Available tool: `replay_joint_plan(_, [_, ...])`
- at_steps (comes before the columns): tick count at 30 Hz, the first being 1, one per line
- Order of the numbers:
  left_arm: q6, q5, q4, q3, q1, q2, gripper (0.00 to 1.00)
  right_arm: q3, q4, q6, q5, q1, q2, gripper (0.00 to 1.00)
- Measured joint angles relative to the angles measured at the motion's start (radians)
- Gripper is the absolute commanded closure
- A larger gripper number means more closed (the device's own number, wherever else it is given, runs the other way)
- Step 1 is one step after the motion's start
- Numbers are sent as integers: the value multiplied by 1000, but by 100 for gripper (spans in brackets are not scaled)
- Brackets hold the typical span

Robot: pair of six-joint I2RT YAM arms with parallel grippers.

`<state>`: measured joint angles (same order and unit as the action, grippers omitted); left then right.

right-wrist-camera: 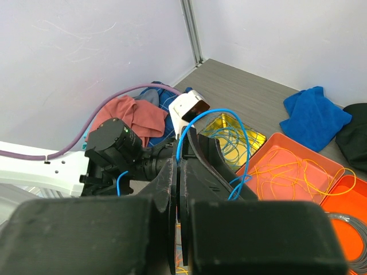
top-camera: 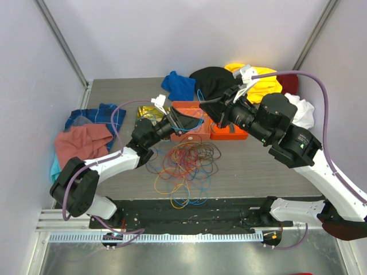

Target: Untangle the cables

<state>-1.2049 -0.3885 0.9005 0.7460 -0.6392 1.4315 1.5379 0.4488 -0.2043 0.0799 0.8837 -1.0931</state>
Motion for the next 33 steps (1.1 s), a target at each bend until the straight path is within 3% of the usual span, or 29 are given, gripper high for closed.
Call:
replay_joint_plan(2, [-2,-9,4,0,-3,10,51,0,0,0,0,0,0,99])
replay_joint_plan(3, [-2,-14,7,0,-3,17,64,0,0,0,0,0,0,99])
replay_joint_plan(5, [3,-19,6,0,-5,27,73,0,0,0,0,0,0,99])
replay_joint_plan(6, [9,-19,-3,0,-5,29,83,0,0,0,0,0,0,99])
replay_joint_plan(10, [60,9,-96,15,-5,28,98,0,0,0,1,0,1,99])
replay_joint_plan(19, [241,175,-455,68,-5,-58,100,0,1,1,27,0,40,99])
replay_joint_plan(24, [380,329,-673,134,-5,-185,100,-61,-6,-3,55,0,104,66])
replay_joint_plan(26, [430,386,-735,163,-5,-227,100,-108,-11,-10,69,0,133,58])
replay_joint_plan(28, [484,441,-788,195,-5,-267,100,-164,-8,-18,87,0,160,52])
replay_joint_plan(33, [584,541,-874,276,-5,-327,100,-232,-2,-34,113,0,172,52])
